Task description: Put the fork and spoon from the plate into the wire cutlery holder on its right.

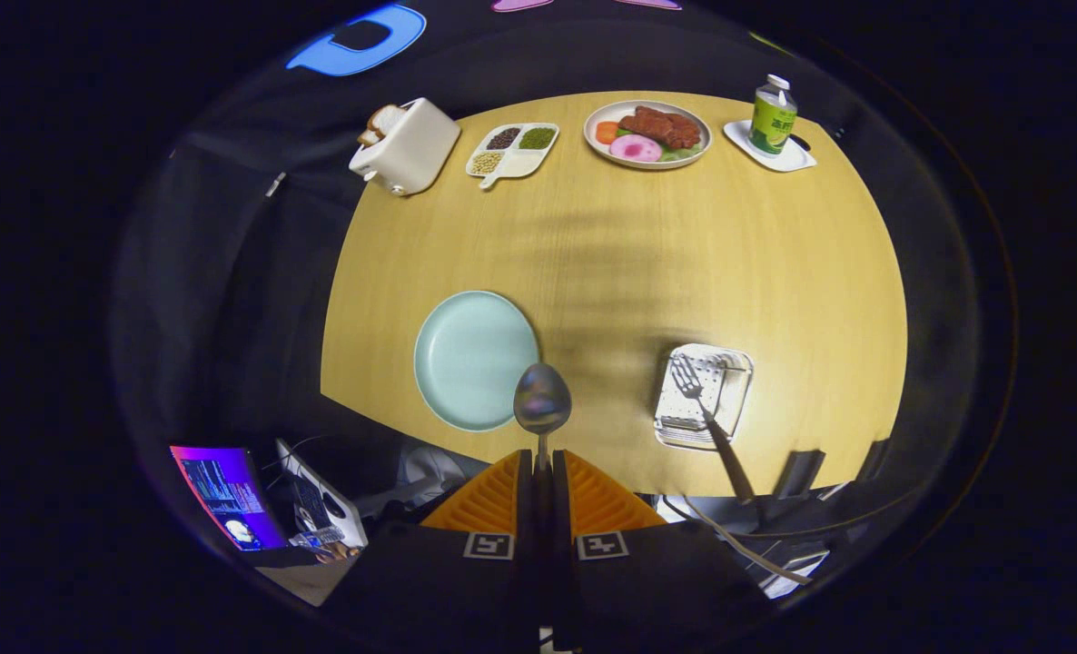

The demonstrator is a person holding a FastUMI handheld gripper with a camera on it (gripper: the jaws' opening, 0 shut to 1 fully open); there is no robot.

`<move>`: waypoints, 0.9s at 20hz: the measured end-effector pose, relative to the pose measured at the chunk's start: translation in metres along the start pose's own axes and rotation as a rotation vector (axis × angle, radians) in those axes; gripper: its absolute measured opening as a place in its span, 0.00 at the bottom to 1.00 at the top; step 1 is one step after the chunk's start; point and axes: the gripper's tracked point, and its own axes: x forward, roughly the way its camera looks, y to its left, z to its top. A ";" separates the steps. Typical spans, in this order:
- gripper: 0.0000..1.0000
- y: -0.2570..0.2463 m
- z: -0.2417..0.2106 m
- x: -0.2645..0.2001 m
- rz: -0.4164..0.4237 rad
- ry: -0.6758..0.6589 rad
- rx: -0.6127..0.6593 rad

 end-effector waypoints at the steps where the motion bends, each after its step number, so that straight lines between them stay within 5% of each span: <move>1: 0.10 -0.011 -0.001 -0.007 -0.012 0.001 0.006; 8: 0.10 -0.084 -0.011 -0.017 -0.095 0.034 0.042; 18: 0.11 -0.116 -0.008 0.054 -0.100 0.126 0.060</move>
